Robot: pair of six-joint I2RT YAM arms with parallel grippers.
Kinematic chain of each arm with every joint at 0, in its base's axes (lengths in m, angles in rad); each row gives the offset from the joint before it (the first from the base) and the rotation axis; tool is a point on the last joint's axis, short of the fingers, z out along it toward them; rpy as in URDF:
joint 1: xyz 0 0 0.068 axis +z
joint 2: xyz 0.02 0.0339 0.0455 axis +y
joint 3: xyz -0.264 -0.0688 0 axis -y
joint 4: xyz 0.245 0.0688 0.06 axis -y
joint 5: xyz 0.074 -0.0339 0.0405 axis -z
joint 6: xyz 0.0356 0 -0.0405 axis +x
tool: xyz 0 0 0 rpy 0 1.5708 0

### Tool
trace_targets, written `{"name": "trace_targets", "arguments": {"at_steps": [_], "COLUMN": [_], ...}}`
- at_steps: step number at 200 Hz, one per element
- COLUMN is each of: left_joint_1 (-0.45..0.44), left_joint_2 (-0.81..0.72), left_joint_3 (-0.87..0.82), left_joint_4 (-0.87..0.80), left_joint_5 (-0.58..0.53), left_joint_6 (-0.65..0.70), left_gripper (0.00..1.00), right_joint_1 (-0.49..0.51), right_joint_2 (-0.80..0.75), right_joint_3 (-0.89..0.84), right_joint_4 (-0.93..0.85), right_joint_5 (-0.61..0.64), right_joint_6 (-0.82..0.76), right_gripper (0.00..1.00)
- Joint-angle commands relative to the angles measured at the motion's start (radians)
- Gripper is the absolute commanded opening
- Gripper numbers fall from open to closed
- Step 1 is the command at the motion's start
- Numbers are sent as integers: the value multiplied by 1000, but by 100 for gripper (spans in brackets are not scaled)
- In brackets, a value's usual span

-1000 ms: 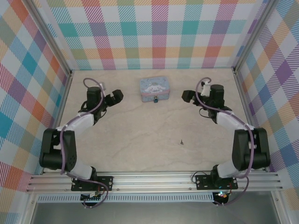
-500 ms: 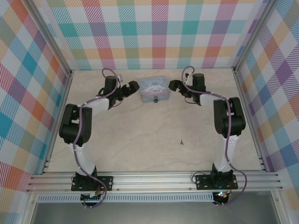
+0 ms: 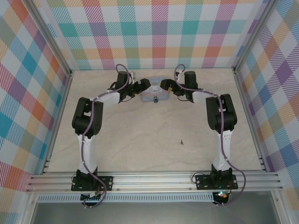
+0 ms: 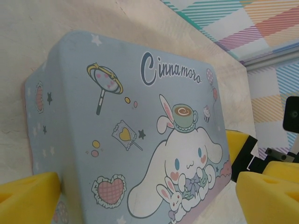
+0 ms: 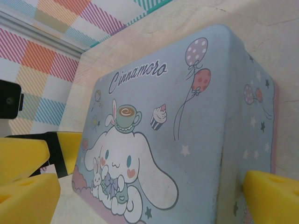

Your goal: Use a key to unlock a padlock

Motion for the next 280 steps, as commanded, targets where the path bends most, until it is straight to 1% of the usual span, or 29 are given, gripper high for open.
{"name": "trace_targets", "arguments": {"at_steps": [1,28,52,95,117,131,143,158,175,195,216,229,254,280], "left_joint_1": [-12,-13,-13,-19,-22,-22,-20,-12,4,16,17,17,17,17], "left_joint_2": [-2,-36,-87,-216,-288,-331,-369,-410,-457,-512,-575,-621,-690,-742], "left_joint_3": [24,-15,-84,-271,-361,-400,-415,-420,-431,-442,-471,-505,-574,-605], "left_joint_4": [-35,-38,-33,-3,8,-8,-38,-73,-77,-85,-82,-56,-3,-14], "left_joint_5": [49,62,62,55,27,-22,-75,-139,-169,-205,-227,-222,-214,-219], "left_joint_6": [23,44,55,56,59,78,109,144,155,178,208,215,219,242], "left_gripper": [96,95,95,95,96,97,99,100,100,100,100,100,100,100], "right_joint_1": [35,66,102,172,190,190,190,189,188,188,188,188,188,188], "right_joint_2": [-52,-107,-173,-317,-396,-451,-509,-593,-685,-784,-855,-880,-892,-841], "right_joint_3": [-41,-114,-202,-402,-491,-542,-577,-595,-605,-623,-650,-675,-717,-711], "right_joint_4": [26,54,90,142,138,125,56,-105,-289,-491,-686,-773,-862,-923], "right_joint_5": [-107,-126,-124,-64,-27,-4,56,155,241,319,387,423,453,451], "right_joint_6": [0,2,13,34,38,40,15,-35,-92,-123,-116,-95,-69,-79], "right_gripper": [100,100,100,100,100,100,100,100,100,99,91,85,74,66]}}
